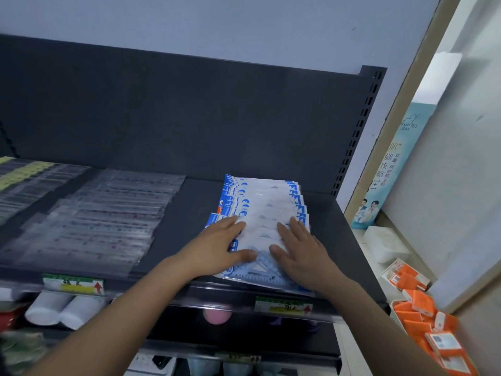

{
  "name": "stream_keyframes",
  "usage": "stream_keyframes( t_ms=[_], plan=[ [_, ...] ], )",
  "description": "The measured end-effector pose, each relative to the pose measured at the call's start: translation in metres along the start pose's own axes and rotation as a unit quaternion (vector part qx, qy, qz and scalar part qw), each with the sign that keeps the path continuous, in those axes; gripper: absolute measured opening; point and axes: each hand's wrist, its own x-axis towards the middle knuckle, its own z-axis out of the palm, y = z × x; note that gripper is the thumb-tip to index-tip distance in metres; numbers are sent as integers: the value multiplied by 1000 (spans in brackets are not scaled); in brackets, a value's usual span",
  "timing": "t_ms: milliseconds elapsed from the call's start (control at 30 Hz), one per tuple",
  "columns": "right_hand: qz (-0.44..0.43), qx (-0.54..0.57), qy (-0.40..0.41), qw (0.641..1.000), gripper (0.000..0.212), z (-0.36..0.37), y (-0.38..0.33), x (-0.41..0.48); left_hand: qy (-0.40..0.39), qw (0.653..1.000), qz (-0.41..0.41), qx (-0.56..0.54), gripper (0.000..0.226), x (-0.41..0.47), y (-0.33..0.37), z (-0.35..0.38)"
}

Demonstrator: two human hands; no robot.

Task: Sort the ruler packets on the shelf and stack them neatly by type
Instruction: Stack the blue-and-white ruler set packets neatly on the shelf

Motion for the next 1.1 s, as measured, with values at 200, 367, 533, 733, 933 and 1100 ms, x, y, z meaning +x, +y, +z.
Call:
stream_keyframes(
  t_ms=[200, 367, 533, 733, 933, 1100],
  plan=[
    [-4, 7, -33, 999, 64, -4, -4, -2, -82, 992, -3, 92, 116, -9, 3, 0],
    [16, 33, 12, 999, 61, -19, 1, 17, 13, 997, -15, 69, 71, 17, 9, -13],
    [44, 27, 13, 999, 52, -28, 8, 46, 27, 992, -5, 122, 58, 51, 19, -26],
    [38, 20, 32, 999, 52, -24, 11, 77, -23, 992, -33, 116, 66, 90, 21, -22],
    [41, 3, 40, 998, 56, -22, 18, 101, -76, 989, -24, 127, 64, 99, 15, -19],
    [49, -13, 77, 996, 55, -17, 22, 99, -10, 993, -8, 119, 59, 99, 12, -23]
  ],
)
